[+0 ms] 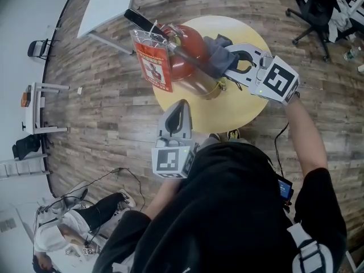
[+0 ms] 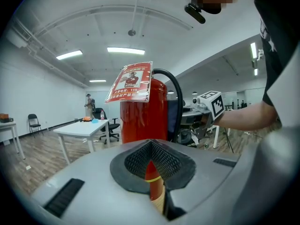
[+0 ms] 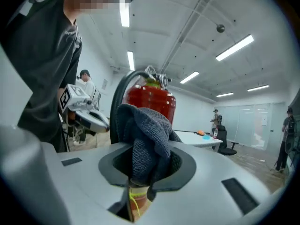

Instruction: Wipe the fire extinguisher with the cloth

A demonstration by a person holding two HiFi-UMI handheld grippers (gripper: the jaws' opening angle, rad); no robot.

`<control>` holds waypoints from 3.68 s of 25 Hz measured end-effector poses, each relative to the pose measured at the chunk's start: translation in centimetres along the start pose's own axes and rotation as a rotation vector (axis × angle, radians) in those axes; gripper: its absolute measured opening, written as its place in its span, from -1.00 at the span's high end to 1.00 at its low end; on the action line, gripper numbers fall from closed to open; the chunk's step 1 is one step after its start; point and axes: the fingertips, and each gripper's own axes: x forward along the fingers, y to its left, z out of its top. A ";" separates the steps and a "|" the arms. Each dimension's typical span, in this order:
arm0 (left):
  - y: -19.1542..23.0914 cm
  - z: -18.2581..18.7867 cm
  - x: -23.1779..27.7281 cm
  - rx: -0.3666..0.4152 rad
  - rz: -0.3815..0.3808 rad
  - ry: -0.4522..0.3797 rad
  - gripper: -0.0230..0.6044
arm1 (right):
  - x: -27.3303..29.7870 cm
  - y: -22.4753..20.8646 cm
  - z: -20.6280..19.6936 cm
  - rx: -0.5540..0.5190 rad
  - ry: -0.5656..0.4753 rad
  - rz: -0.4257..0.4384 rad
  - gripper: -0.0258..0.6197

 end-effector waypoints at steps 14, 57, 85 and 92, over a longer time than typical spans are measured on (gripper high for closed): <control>0.2 -1.3 -0.3 -0.024 0.037 0.040 0.88 | 3.8 0.5 -17.2 0.004 0.491 0.220 0.64; 3.2 -2.7 -1.3 -0.088 0.124 0.059 0.88 | 7.3 -3.0 -14.1 -0.783 0.545 0.086 0.64; 4.8 -3.2 -1.3 -0.098 0.126 0.051 0.88 | 7.5 -3.1 -13.0 -0.823 0.453 0.089 0.65; 6.0 -3.8 0.5 -0.104 0.021 0.043 0.88 | 2.6 1.7 -17.5 -0.662 0.605 0.122 0.65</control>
